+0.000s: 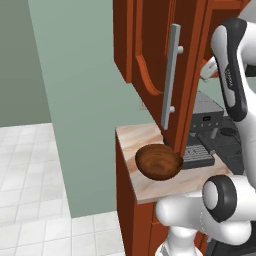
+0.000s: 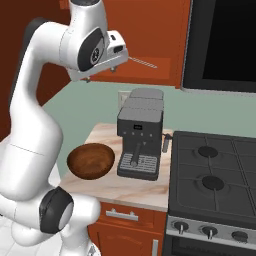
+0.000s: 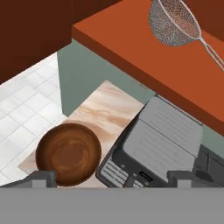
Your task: Open the cabinet and setup a tea strainer by placing it in the bowl upright.
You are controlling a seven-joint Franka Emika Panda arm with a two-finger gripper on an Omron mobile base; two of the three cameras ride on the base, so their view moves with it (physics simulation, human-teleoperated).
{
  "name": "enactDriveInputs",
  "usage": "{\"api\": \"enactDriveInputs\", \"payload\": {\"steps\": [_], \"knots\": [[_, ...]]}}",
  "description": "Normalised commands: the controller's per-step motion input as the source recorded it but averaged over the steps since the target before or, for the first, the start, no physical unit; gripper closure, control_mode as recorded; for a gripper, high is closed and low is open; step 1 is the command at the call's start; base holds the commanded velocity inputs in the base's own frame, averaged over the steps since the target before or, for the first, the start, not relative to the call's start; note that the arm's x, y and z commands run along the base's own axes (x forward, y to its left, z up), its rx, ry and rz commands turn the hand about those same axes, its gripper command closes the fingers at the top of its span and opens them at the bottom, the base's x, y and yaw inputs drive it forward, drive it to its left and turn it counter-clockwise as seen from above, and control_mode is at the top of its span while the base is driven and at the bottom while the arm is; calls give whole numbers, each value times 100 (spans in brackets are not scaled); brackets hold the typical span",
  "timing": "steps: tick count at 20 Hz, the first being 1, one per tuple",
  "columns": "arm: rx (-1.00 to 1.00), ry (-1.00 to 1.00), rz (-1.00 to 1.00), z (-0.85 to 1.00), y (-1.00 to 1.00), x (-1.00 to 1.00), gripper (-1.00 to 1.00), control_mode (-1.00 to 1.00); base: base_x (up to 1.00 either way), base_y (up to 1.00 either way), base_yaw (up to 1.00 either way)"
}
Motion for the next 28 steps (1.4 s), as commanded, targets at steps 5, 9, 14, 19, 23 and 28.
{"api": "enactDriveInputs", "payload": {"steps": [5,9,14,19,23,28], "knots": [[9,-17,3,0,10,58,-100,-100,0,0,0],[2,-30,0,0,23,55,-100,-100,0,0,0],[8,-28,0,0,25,43,-100,-100,0,0,0],[27,5,0,0,0,18,-100,-100,0,0,0],[8,9,0,2,0,0,-100,-100,0,0,0],[-3,4,1,2,0,5,-100,-100,0,0,0]]}}
